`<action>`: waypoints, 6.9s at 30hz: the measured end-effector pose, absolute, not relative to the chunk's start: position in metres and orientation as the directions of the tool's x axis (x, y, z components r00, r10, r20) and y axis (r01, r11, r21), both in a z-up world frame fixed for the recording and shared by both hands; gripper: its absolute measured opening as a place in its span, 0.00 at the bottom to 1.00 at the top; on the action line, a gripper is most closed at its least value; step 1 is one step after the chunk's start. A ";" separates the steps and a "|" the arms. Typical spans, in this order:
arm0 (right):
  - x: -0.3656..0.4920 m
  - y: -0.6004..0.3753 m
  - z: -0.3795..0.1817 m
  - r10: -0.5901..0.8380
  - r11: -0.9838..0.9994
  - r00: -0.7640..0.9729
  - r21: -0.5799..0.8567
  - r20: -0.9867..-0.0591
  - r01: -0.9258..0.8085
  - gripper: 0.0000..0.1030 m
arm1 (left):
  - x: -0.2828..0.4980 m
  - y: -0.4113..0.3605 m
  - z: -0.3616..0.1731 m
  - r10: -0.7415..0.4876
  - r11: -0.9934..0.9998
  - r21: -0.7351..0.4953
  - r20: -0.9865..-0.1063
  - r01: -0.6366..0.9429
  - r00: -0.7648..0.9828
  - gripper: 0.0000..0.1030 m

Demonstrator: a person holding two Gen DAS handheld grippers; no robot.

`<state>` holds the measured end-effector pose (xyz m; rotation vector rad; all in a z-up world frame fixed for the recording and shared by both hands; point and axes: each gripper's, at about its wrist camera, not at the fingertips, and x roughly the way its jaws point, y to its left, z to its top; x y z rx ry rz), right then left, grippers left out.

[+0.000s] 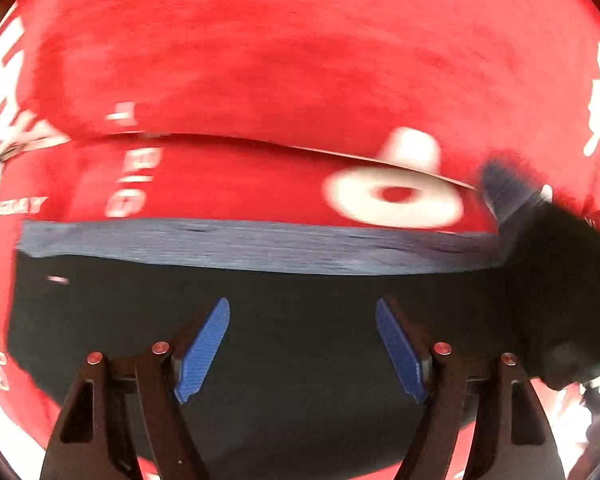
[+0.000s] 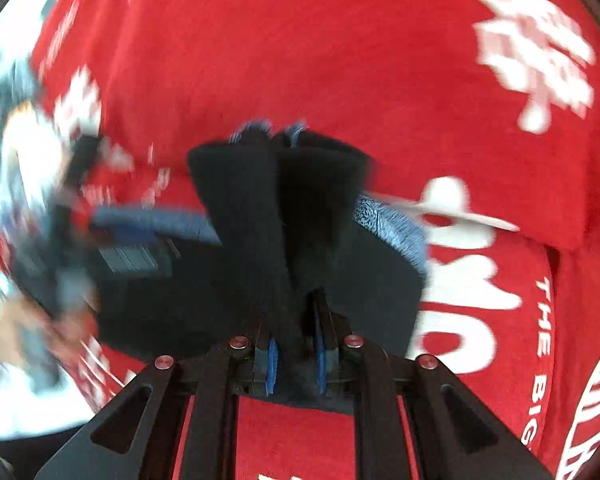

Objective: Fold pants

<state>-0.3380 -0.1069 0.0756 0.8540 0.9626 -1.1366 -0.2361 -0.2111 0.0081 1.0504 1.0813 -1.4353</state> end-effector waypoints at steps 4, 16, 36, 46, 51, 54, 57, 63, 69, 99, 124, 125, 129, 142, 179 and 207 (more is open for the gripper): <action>-0.267 -0.090 0.020 -0.266 0.360 -0.081 -0.176 -0.961 0.916 0.21 | -0.197 -0.209 0.006 -0.175 -0.062 -0.114 -0.977 0.992 -0.123 0.75; -0.388 -0.059 0.036 -0.249 -0.373 0.513 0.570 -0.822 0.732 0.43 | -0.256 -0.184 0.030 0.011 -0.246 -0.487 -0.866 0.838 -0.501 0.74; -0.406 -0.054 -0.005 -0.324 -0.566 0.630 0.678 -0.706 0.469 0.05 | -0.286 -0.147 0.023 0.071 -0.265 -0.452 -0.890 0.852 -0.450 0.27; -0.396 -0.074 0.028 -0.180 -0.347 0.619 0.638 -0.764 0.687 0.54 | -0.272 -0.147 0.027 -0.028 -0.209 -0.306 -0.948 0.929 -0.318 0.57; -0.450 -0.095 0.077 -0.359 -0.230 0.541 0.634 -0.761 0.738 0.61 | -0.277 -0.166 0.041 -0.067 -0.205 -0.332 -0.934 0.921 -0.352 0.72; -0.493 -0.116 0.049 -0.380 -0.345 0.508 0.628 -0.773 0.698 0.61 | -0.285 -0.179 0.020 -0.019 -0.183 -0.364 -0.928 0.913 -0.373 0.73; -0.518 -0.132 0.013 -0.352 -0.401 0.545 0.648 -0.761 0.647 0.61 | -0.282 -0.183 -0.003 0.049 -0.128 -0.411 -0.911 0.902 -0.409 0.73; -0.531 -0.145 -0.020 -0.294 -0.441 0.658 0.709 -0.694 0.551 0.37 | -0.273 -0.175 -0.012 0.084 -0.115 -0.469 -0.883 0.876 -0.462 0.73; -0.508 -0.149 0.007 -0.202 -0.335 0.553 0.588 -0.808 0.736 0.34 | -0.266 -0.153 -0.004 0.062 -0.131 -0.426 -0.905 0.895 -0.421 0.73; -0.232 -0.168 0.021 -0.081 0.160 0.251 0.236 -0.965 0.959 0.38 | -0.175 -0.132 0.003 -0.076 -0.047 -0.046 -0.996 0.998 -0.049 0.70; -0.169 -0.141 0.038 -0.010 0.248 0.172 0.164 -0.985 0.955 0.47 | -0.100 -0.119 0.004 -0.048 0.093 -0.024 -0.999 0.995 -0.020 0.94; -0.165 -0.140 0.037 -0.005 0.253 0.169 0.163 -0.986 0.954 0.49 | -0.095 -0.121 0.002 -0.046 0.099 -0.025 -0.999 0.995 -0.020 0.94; -0.155 -0.138 0.035 0.014 0.266 0.164 0.161 -0.986 0.950 0.51 | -0.081 -0.120 -0.002 -0.040 0.123 -0.022 -0.999 0.992 -0.017 0.94; -0.136 -0.127 0.025 0.068 0.280 0.124 0.138 -0.990 0.950 0.65 | -0.045 -0.122 -0.022 -0.019 0.197 -0.056 -0.998 0.979 -0.053 0.99; -0.117 -0.113 -0.009 0.152 0.253 0.086 0.122 -0.985 0.960 0.88 | 0.106 -0.084 -0.060 -0.119 0.498 -0.331 -0.942 0.802 -0.315 0.99; -0.103 -0.100 -0.018 0.151 0.281 0.077 0.117 -0.986 0.952 0.91 | 0.107 -0.112 -0.055 -0.314 0.505 -0.615 -0.784 0.605 -0.535 0.99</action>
